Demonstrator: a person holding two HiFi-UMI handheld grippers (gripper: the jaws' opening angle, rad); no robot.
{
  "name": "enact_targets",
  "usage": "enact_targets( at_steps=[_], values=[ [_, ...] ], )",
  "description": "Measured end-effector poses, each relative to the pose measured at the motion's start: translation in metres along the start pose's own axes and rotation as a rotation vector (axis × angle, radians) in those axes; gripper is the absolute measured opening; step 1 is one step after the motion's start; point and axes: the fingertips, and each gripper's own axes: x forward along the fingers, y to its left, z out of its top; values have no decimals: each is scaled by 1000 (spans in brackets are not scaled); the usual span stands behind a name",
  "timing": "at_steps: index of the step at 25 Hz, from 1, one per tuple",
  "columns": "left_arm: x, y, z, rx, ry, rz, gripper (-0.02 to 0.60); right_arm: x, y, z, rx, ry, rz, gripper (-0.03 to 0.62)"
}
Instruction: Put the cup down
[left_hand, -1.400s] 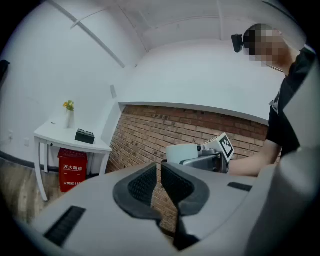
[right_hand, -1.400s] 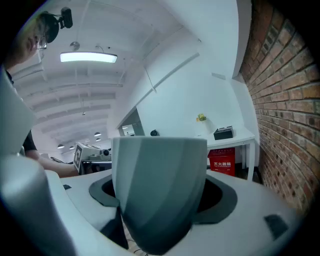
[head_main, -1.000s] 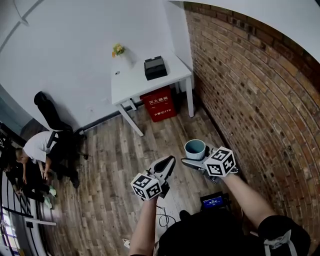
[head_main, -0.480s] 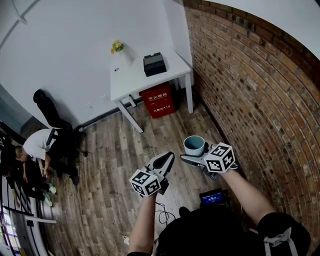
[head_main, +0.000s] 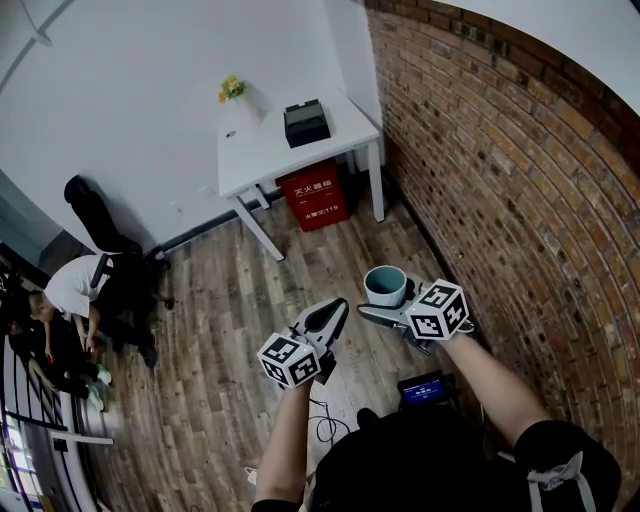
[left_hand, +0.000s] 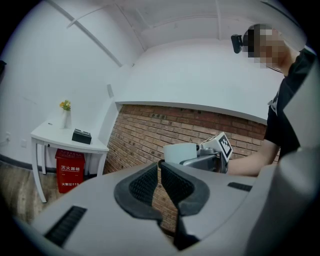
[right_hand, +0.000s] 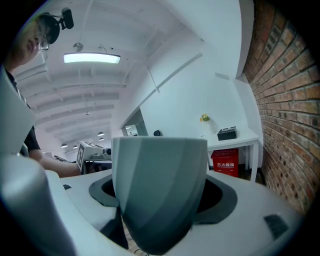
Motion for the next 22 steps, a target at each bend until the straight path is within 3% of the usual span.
enact_targets(
  at_steps=[22],
  values=[
    [17, 1, -4, 13, 43, 11, 19, -8, -15, -1, 11, -4, -12, 383]
  ],
)
